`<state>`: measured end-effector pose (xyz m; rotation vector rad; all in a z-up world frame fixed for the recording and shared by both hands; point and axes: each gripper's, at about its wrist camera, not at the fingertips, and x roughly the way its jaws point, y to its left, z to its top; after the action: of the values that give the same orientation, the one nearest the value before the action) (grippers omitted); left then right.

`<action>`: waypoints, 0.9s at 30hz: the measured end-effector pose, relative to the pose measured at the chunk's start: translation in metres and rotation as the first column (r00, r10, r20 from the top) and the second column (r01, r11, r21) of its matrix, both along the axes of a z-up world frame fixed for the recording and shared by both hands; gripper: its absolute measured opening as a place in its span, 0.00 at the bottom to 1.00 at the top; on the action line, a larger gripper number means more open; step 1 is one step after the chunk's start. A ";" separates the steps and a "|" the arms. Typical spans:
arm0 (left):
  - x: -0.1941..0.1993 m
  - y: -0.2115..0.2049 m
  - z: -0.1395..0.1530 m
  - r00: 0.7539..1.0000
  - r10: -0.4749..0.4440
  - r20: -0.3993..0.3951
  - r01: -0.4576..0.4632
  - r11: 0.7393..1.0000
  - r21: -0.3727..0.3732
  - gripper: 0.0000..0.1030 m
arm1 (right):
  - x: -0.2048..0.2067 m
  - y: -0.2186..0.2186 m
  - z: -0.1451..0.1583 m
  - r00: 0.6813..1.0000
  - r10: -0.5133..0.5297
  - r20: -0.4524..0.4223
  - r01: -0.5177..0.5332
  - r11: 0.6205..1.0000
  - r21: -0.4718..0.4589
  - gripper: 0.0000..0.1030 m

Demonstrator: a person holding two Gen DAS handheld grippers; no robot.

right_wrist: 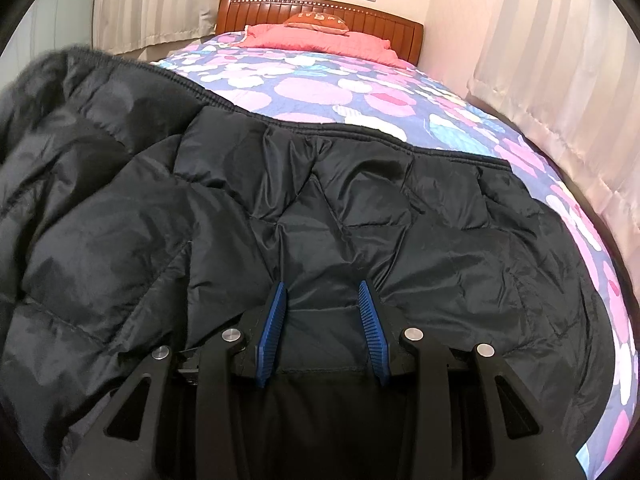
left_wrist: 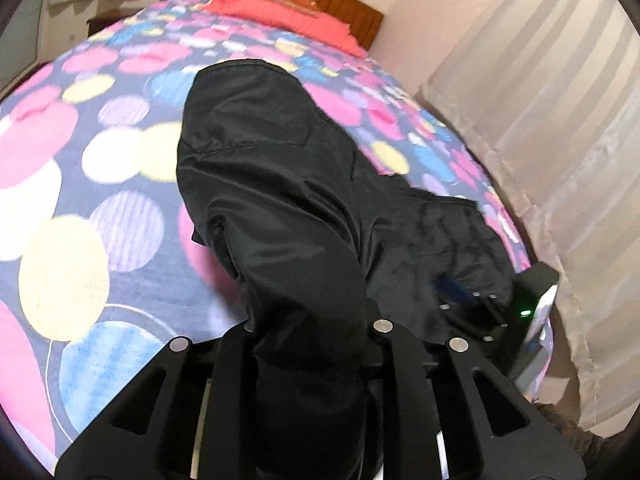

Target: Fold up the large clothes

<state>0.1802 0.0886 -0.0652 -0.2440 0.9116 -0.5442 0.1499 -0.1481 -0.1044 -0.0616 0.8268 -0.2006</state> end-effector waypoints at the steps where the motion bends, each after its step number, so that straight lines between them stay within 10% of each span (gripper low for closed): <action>1: -0.004 -0.009 0.008 1.000 -0.004 0.009 0.004 1.000 0.010 0.17 | -0.001 -0.001 0.002 1.000 0.001 0.006 -0.001 1.000 0.008 0.40; 5: -0.015 -0.041 0.031 0.998 -0.027 0.049 0.024 0.998 0.064 0.17 | -0.017 -0.018 0.017 0.999 -0.008 0.040 0.007 1.000 0.023 0.65; 27: -0.053 -0.255 0.046 0.993 -0.073 0.095 0.042 0.954 0.295 0.17 | -0.133 -0.168 0.022 0.970 -0.232 0.073 0.224 0.970 0.095 0.65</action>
<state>0.1274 -0.1667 -0.0189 0.0800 0.8859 -0.4639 0.0174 -0.3163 -0.0825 0.1237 0.7573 -0.3816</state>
